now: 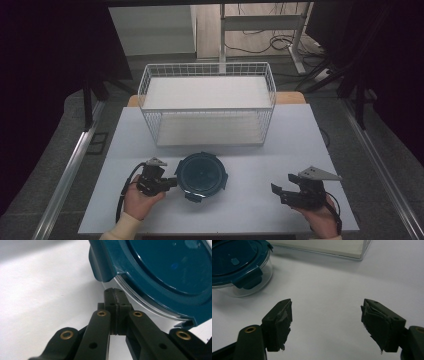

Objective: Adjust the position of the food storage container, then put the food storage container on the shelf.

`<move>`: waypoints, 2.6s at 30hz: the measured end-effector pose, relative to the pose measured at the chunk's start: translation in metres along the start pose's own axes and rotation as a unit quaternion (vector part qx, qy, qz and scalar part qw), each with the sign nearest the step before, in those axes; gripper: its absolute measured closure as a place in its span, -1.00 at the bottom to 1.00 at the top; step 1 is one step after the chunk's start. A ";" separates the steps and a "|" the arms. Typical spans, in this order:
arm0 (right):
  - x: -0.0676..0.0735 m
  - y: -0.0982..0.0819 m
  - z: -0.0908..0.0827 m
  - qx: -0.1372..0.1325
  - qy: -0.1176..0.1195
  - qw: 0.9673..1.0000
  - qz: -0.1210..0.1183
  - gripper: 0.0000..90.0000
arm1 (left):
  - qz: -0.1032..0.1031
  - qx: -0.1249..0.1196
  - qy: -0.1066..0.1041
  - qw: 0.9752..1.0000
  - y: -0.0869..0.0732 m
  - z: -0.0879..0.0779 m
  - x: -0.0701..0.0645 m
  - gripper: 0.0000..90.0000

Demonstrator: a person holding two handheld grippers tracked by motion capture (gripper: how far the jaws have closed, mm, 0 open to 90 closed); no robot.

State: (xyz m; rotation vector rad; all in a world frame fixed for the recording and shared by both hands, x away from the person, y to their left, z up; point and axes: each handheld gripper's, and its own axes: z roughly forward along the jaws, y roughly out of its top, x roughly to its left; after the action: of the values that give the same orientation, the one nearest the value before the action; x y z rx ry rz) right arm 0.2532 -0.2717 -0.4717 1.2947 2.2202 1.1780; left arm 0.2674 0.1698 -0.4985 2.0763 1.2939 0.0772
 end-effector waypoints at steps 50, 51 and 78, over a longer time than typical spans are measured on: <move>0.015 0.008 0.007 -0.017 0.046 0.999 -0.015 -0.49 | -0.016 -0.091 -0.020 0.996 -0.004 -0.045 -0.007 -0.26; 0.015 0.008 0.007 -0.016 0.046 0.999 -0.015 -0.50 | -0.018 -0.091 -0.022 0.995 -0.005 -0.046 -0.007 -0.29; 0.041 0.048 0.043 0.007 0.093 0.994 0.050 -0.60 | -0.071 -0.112 -0.094 0.987 0.024 -0.037 0.002 -0.58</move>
State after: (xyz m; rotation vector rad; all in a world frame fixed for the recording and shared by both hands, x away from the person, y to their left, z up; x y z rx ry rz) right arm 0.2850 -0.2040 -0.4548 1.3670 2.3178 1.3739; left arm 0.2727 0.1836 -0.4572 1.7530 1.2533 -0.0340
